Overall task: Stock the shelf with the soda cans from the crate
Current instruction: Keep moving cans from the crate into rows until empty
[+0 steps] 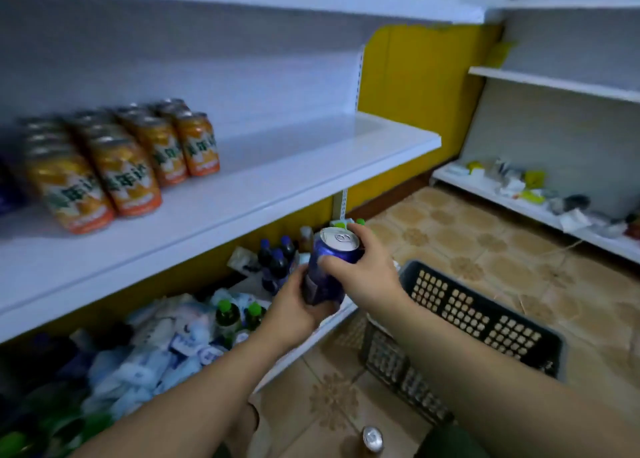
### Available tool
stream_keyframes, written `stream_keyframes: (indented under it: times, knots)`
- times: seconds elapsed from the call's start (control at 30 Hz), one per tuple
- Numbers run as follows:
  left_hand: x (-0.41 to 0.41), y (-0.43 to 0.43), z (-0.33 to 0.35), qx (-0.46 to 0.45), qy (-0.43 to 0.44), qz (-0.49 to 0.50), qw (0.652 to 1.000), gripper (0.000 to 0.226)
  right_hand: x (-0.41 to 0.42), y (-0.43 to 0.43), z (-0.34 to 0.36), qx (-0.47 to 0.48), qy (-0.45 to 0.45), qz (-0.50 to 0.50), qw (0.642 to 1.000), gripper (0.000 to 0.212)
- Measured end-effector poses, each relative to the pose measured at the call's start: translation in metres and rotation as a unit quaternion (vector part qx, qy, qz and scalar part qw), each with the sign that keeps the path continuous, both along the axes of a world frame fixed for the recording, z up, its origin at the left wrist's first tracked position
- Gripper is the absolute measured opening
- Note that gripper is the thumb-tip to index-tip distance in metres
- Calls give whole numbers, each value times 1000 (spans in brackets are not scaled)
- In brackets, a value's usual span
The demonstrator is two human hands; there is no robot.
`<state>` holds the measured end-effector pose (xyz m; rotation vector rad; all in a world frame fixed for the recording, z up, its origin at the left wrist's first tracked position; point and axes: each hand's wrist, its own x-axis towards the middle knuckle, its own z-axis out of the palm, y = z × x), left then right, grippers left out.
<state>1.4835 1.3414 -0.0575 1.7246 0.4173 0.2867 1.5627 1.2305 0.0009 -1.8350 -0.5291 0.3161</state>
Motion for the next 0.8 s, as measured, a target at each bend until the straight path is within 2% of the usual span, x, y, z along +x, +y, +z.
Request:
stream_keyframes:
  times: [0.1, 0.2, 0.3, 0.33, 0.47, 0.53, 0.67, 0.8]
  knots:
    - [-35, 13, 42, 5, -30, 41, 999, 61, -29, 26, 44, 40, -21, 19, 999, 75]
    - [-75, 33, 79, 11, -46, 83, 995, 44, -61, 54, 81, 63, 0, 80, 995, 68]
    - [-115, 53, 111, -27, -57, 109, 992, 32, -84, 83, 109, 62, 28, 189, 980, 42]
    - [-128, 61, 118, -28, -62, 122, 990, 32, -93, 94, 117, 57, 28, 218, 974, 40]
    - [-174, 86, 131, 43, -64, 224, 972, 53, -132, 140, 140, -13, -22, 267, 963, 83]
    - [-195, 98, 129, 60, -49, 258, 963, 59, -155, 162, 142, -30, -46, 281, 958, 86]
    - [-240, 137, 131, 127, -5, 294, 947, 58, -193, 205, 140, -30, -100, 297, 949, 70]
    - [-275, 183, 130, 238, 136, 285, 918, 59, -216, 247, 130, -32, -123, 325, 937, 63]
